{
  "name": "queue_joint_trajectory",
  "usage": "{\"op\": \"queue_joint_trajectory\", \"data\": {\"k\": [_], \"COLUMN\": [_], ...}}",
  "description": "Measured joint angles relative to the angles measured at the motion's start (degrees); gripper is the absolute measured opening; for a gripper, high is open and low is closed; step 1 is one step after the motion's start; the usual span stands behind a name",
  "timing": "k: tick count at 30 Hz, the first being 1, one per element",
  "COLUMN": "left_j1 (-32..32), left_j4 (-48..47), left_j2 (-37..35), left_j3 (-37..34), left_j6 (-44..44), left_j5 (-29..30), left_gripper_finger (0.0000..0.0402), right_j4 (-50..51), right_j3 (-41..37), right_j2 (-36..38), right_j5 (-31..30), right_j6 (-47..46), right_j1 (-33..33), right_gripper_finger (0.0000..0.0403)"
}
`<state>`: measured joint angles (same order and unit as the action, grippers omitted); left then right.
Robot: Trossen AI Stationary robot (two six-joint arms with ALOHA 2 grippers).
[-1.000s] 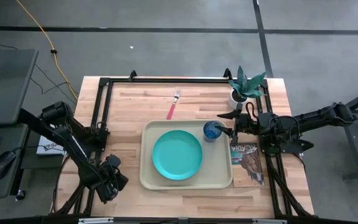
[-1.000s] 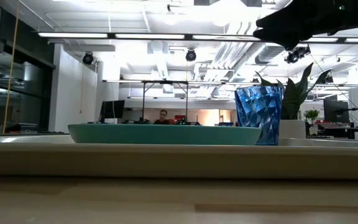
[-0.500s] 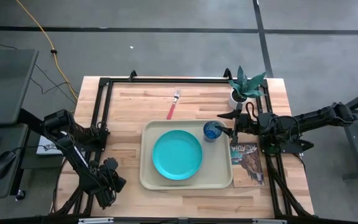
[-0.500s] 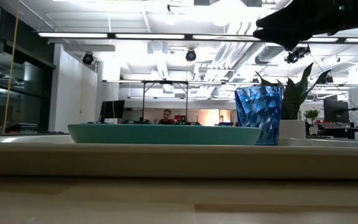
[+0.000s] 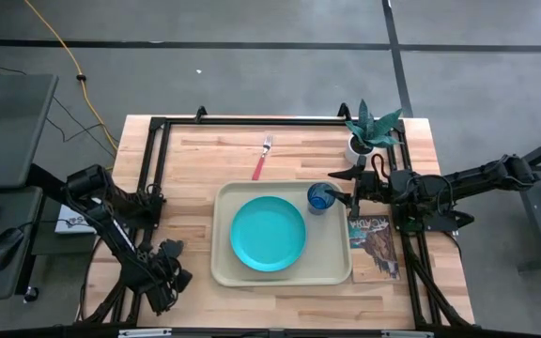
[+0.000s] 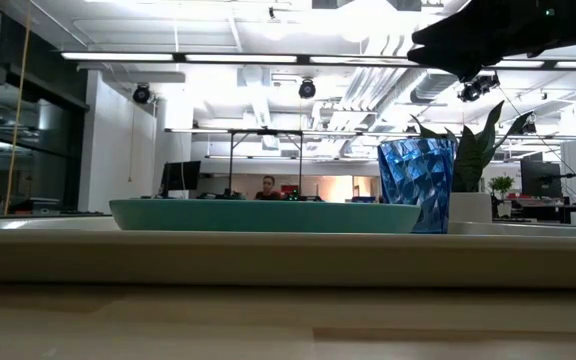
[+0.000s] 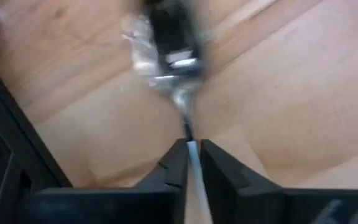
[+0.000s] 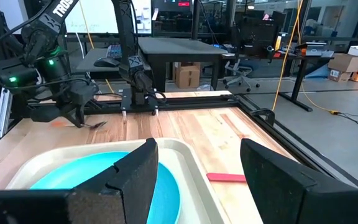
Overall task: Pick and place plate/cup/fork/spoon on tray
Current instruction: Put the orange spoon to the left of the blue plate on the gray serving tray
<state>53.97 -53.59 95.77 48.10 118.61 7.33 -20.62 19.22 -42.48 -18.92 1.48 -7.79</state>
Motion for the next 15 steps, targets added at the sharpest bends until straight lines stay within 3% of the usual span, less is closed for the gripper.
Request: {"op": "queue_joint_trajectory", "data": {"k": [9,15], "left_j1": [-0.7,-1.1], "left_j4": [-3.9,-3.9], "left_j2": [-2.7,-9.5], "left_j3": [-0.2,0.3], "left_j6": [-0.9,-0.8], "left_j5": [3.9,15.4], "left_gripper_finger": [0.0004,0.0002], "right_j4": [0.2,0.2], "right_j3": [0.0,0.0], "right_j2": [0.0,0.0], "right_j5": [0.0,0.0], "right_j6": [0.0,0.0], "right_j1": [0.0,0.0], "right_gripper_finger": [0.0220,0.0220]}}
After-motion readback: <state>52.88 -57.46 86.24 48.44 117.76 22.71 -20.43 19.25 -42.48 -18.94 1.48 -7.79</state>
